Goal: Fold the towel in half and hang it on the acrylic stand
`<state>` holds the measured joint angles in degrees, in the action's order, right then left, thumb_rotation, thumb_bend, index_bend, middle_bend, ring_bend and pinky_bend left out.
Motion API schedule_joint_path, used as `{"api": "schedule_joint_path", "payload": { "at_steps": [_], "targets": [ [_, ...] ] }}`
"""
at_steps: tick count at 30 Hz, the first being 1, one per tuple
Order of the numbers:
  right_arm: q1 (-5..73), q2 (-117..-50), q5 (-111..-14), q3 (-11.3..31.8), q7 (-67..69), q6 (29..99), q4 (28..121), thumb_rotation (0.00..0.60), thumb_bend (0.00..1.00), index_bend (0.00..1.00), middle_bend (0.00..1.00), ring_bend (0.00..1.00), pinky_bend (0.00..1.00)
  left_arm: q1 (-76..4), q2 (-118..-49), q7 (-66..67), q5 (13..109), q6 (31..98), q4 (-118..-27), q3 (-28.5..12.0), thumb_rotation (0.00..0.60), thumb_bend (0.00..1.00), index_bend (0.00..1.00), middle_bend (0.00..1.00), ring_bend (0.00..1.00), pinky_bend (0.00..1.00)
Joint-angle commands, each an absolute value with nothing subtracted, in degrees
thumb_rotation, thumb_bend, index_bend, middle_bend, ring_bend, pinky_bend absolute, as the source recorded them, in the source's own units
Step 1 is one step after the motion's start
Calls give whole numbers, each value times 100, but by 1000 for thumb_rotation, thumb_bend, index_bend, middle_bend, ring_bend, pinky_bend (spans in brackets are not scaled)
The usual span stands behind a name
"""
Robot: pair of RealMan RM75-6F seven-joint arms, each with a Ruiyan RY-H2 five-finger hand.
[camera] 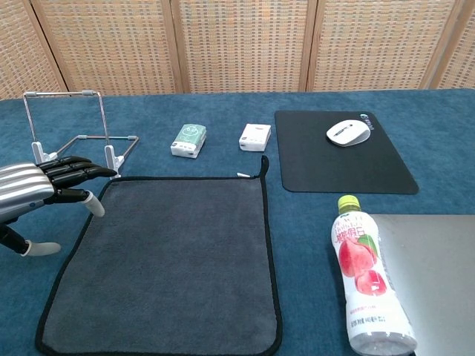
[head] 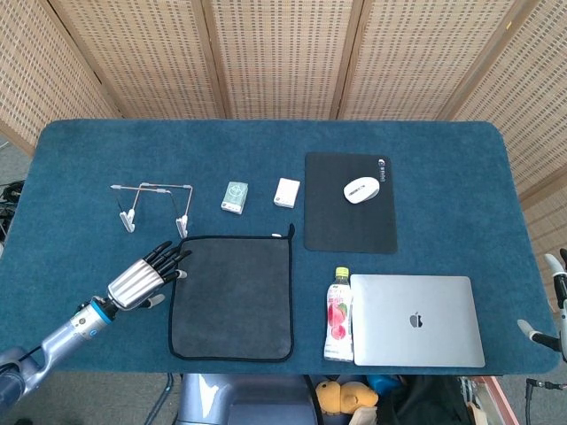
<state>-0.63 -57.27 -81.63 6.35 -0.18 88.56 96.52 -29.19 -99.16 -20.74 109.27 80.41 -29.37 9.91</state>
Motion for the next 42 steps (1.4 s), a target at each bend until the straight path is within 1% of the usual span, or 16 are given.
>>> {"api": "schedule_joint_path", "payload": {
  "at_steps": [1,8,20,27,42],
  "targets": [
    [-64,-5724,-8157,639,-11,8860,9653,600,0,0,0,0,0,-2940,-9955,-2043,10913,8031,-2915,1019,600,258,316,0,0,0],
    [-65,-5706,-8118,645,41,8842,9633,600,0,0,0,0,0,-3035,-10106,-1769,10853,7922,-2776,1063,600,257,327,0,0,0],
    [-86,-5681,-8105,648,105,8872,9633,600,0,0,0,0,0,-3115,-10289,-1708,10791,7930,-2671,1170,600,256,340,0,0,0],
    [-97,-5664,-8110,640,154,8875,9635,600,0,0,0,0,0,-3155,-10270,-1636,10831,8042,-2706,1258,600,298,369,0,0,0],
    [-117,-5607,-8131,627,274,8881,9637,600,0,0,0,0,0,-3268,-10228,-1345,10831,8177,-2838,1296,600,317,376,0,0,0]
  ]
}}
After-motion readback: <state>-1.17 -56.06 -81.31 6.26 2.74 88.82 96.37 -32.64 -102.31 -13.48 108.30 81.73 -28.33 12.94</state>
